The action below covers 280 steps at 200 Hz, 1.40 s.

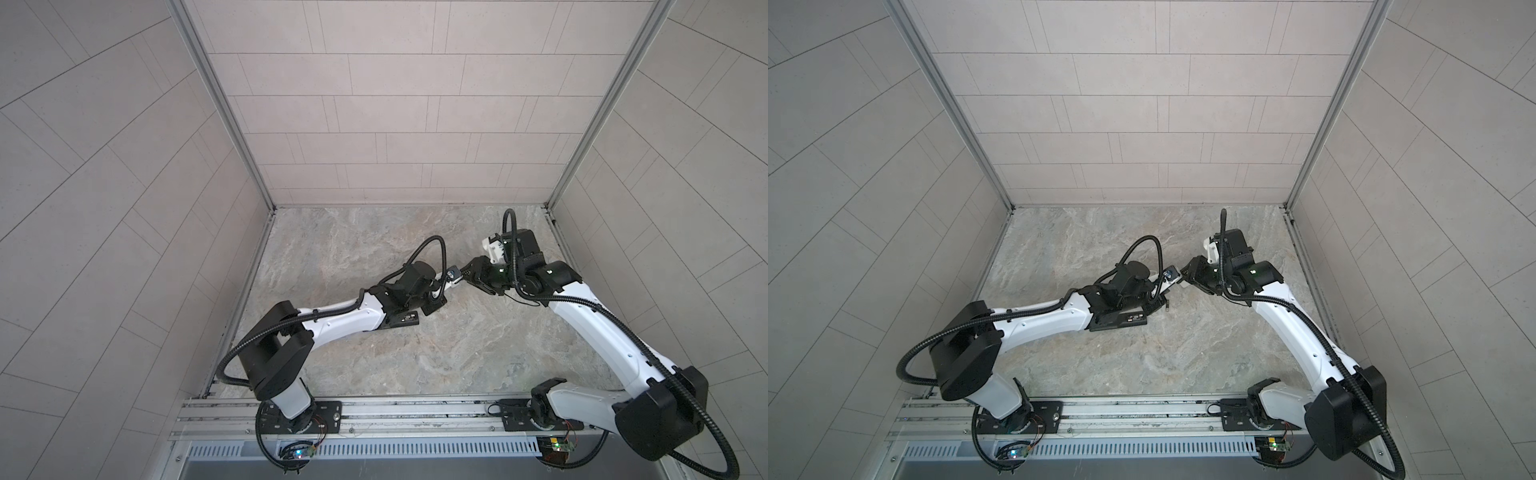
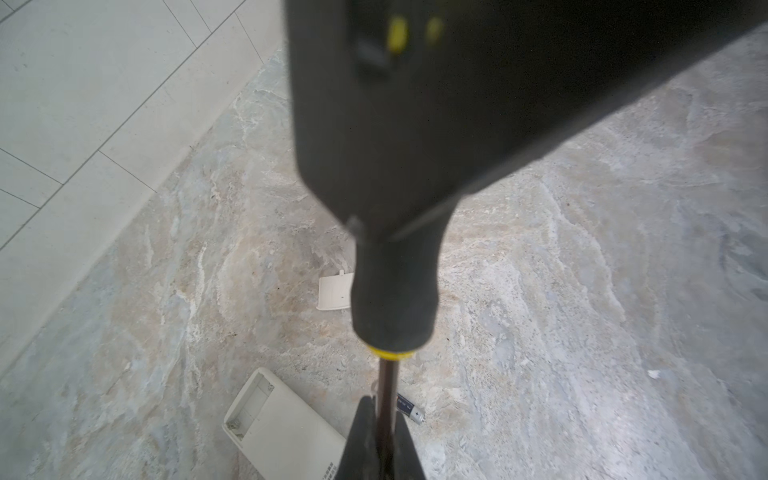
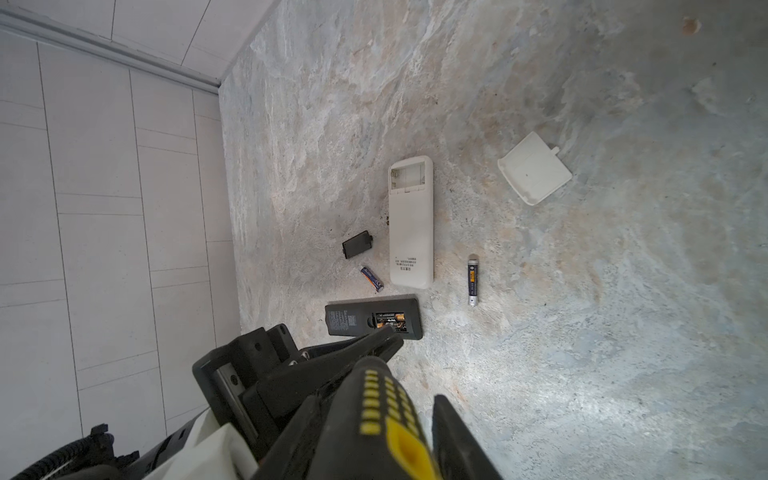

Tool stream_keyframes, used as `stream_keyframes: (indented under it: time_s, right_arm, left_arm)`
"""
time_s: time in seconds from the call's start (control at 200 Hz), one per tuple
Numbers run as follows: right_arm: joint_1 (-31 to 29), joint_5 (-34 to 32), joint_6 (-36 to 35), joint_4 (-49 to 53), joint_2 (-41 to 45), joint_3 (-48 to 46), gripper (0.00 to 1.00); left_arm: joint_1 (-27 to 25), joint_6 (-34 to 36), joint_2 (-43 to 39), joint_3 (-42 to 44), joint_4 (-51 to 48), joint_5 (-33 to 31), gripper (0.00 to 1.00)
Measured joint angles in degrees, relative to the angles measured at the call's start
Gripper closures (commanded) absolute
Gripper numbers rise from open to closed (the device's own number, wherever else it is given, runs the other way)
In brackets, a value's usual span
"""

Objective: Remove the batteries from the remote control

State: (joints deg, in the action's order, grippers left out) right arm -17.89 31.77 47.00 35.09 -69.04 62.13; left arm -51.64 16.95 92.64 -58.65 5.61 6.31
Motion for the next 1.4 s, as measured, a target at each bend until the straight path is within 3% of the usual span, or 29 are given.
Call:
stream_keyframes:
  time_s: [0.45,0.58,0.706,0.906,0.971,1.061,1.211,1.331,1.401]
  right_arm:
    - [0.2,5.1,-11.2,2.8,0.0,2.2,0.58]
    - [0.3,5.6,-12.7,3.3,0.0,2.2,0.62]
    - [0.3,6.1,-13.7,4.1,0.0,2.2,0.75]
    - [0.3,7.0,-14.0,4.3,-0.5,2.3,0.82]
    - [0.3,7.0,-14.0,4.3,-0.7,2.5,0.84]
    - [0.3,6.2,-14.3,4.2,-0.7,2.8,0.85]
    - [0.3,5.1,-14.6,0.4,-0.2,1.3,0.87]
    - [0.0,4.4,-14.3,-3.5,0.6,-2.1,0.88]
    - [-0.9,3.4,-14.3,-5.4,0.7,-3.7,0.88]
  left_arm:
    - [1.8,0.1,-3.2,0.0,-6.4,8.7,1.00]
    - [2.1,0.1,-3.3,-0.3,-7.1,9.8,1.00]
    - [2.3,0.2,-3.3,-0.4,-7.8,10.6,1.00]
    - [2.3,0.3,-3.3,-0.9,-9.4,10.6,1.00]
    - [2.3,0.2,-3.3,-1.0,-9.5,9.9,0.87]
    - [2.4,-1.1,-3.5,-1.3,-10.1,7.1,0.62]
    - [6.6,-9.6,-7.5,-1.2,-15.0,4.5,0.50]
    - [12.1,-17.6,-13.6,0.0,-18.6,3.1,0.47]
    - [14.7,-22.2,-17.6,1.8,-20.7,1.7,0.36]
